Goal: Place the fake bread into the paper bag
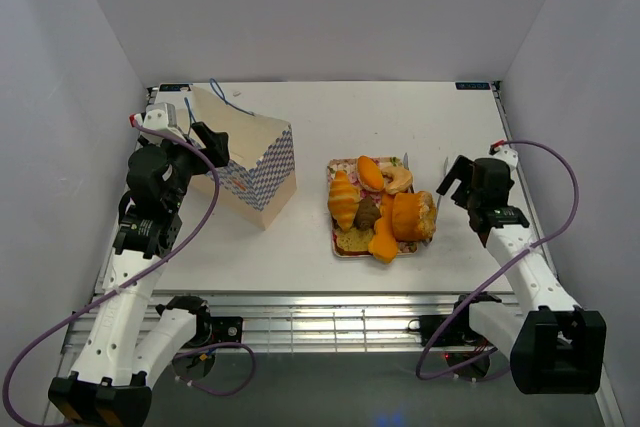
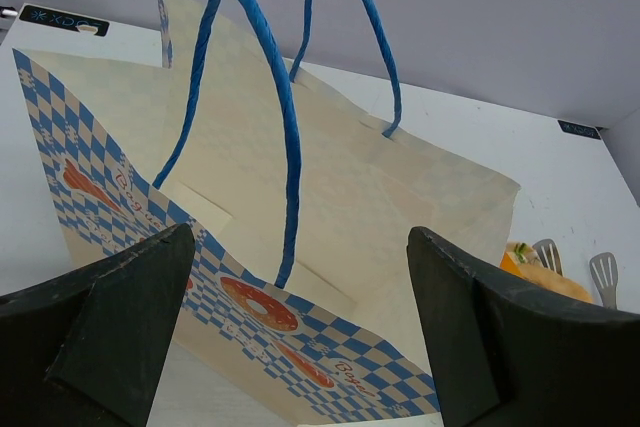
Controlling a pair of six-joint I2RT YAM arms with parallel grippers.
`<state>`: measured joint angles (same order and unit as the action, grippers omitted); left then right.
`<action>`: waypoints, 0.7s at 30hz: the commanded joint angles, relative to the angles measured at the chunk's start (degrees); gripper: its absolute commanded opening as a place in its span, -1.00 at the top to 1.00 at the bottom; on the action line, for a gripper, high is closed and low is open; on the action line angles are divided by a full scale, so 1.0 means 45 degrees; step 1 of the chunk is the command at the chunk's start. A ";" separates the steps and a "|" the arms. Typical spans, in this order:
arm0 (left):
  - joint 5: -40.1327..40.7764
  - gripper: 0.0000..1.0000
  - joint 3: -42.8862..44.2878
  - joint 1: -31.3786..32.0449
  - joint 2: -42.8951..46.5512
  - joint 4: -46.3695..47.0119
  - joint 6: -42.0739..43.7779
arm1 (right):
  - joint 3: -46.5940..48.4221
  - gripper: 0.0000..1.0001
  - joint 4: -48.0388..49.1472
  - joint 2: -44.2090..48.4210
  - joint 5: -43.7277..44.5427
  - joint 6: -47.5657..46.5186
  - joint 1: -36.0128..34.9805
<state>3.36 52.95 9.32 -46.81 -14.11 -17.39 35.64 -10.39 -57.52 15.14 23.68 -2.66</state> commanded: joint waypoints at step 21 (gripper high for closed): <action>-0.0218 -0.96 -0.0087 0.0194 0.0206 -0.0068 0.0172 | 0.0128 -0.34 0.2875 -0.4443 -0.1606 -0.0282 0.0375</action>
<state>3.33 52.95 9.93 -46.76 -14.41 -17.32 34.72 -1.08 -75.57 8.40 23.33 -1.45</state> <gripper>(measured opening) 0.979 0.688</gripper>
